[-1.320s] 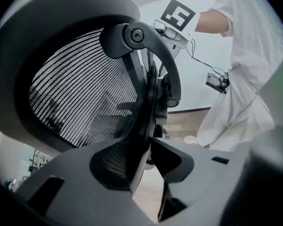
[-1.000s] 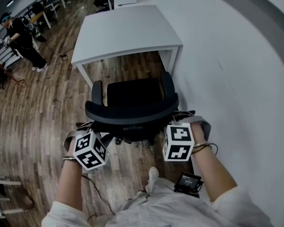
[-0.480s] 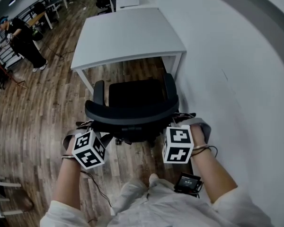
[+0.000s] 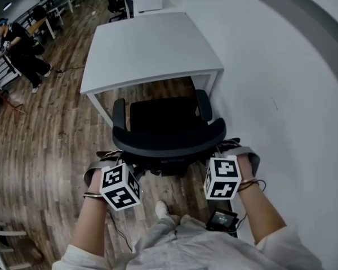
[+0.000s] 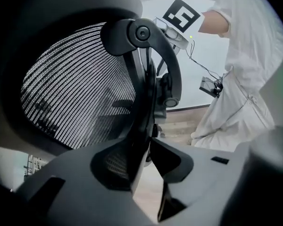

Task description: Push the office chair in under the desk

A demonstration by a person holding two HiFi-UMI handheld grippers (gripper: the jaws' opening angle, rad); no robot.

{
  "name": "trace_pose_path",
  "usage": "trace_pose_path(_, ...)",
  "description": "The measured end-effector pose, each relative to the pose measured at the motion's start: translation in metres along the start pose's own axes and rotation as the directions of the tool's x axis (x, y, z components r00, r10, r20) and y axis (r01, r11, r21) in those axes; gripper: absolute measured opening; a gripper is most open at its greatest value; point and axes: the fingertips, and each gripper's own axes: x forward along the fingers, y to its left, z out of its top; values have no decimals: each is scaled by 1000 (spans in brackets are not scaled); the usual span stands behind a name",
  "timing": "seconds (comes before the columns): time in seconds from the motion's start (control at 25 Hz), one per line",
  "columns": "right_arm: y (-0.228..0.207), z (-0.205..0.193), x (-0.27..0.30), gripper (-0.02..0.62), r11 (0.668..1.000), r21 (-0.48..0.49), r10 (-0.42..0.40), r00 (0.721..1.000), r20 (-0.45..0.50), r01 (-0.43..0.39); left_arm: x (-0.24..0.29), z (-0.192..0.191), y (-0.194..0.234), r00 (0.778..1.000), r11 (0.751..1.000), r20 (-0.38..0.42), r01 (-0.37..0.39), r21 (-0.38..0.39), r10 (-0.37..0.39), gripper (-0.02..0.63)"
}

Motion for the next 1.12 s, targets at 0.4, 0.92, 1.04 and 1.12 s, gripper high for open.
trace_pose_path(0.4,-35,-4,19,137,997,20,-73,997,5,73,17,1,35,1000,999,-14,25,31,-25,114)
trace_pose_path(0.92,-78,-12,33,141,998,15,-68,998,-3,68,29,12,66,1000,999,11,16,44,-16,106)
trace_pose_path(1.04,-87,-14,36,141,998,11,-60,998,-1,61,31,15,72,1000,1000,9,-2,24,2,107)
trace_pose_path(1.12,-95,-14,37,141,999,8,-53,999,-1,53,32,15,78,1000,1000,1,0,12,0,106)
